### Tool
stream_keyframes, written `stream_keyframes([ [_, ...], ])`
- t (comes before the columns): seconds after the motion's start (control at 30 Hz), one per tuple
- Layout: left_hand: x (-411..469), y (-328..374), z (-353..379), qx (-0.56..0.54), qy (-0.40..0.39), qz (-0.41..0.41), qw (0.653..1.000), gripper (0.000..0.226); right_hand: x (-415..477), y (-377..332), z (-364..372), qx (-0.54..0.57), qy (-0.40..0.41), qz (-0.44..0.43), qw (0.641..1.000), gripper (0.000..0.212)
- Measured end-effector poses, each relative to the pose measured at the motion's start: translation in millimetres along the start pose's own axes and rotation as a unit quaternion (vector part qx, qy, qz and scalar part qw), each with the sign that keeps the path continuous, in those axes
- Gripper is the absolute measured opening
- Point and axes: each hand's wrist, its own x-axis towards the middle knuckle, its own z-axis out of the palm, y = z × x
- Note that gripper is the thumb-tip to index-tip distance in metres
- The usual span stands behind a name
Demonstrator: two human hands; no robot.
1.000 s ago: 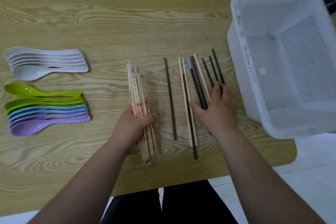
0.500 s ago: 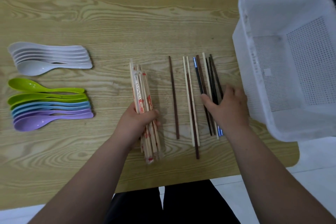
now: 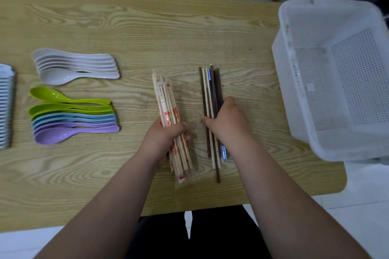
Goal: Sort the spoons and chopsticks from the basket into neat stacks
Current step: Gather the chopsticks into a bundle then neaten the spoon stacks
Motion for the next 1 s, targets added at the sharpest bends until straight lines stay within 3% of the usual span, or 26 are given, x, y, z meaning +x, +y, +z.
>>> stream_keyframes([
  [0.13,-2,0,0,0.004,0.007,-0.004,1.0,0.02,-1,-5,-5,-0.032,0.0,-0.002,0.999,0.062],
  [0.43,-9,2,-7,0.0,0.018,-0.008,1.0,0.019,2,-22,-3,-0.08,-0.039,0.02,0.996,0.046],
  [0.67,-10,2,-15,-0.006,0.015,-0.021,1.0,0.018,1,-27,16,-0.146,0.007,-0.009,0.989,0.031],
  [0.83,-11,4,-16,-0.009,0.015,-0.027,0.999,0.02,-4,-17,21,-0.24,0.06,-0.093,0.964,0.033],
  [1.0,-11,5,-15,-0.013,0.017,-0.033,0.999,0.019,-4,-11,16,-0.246,0.038,-0.136,0.959,0.038],
])
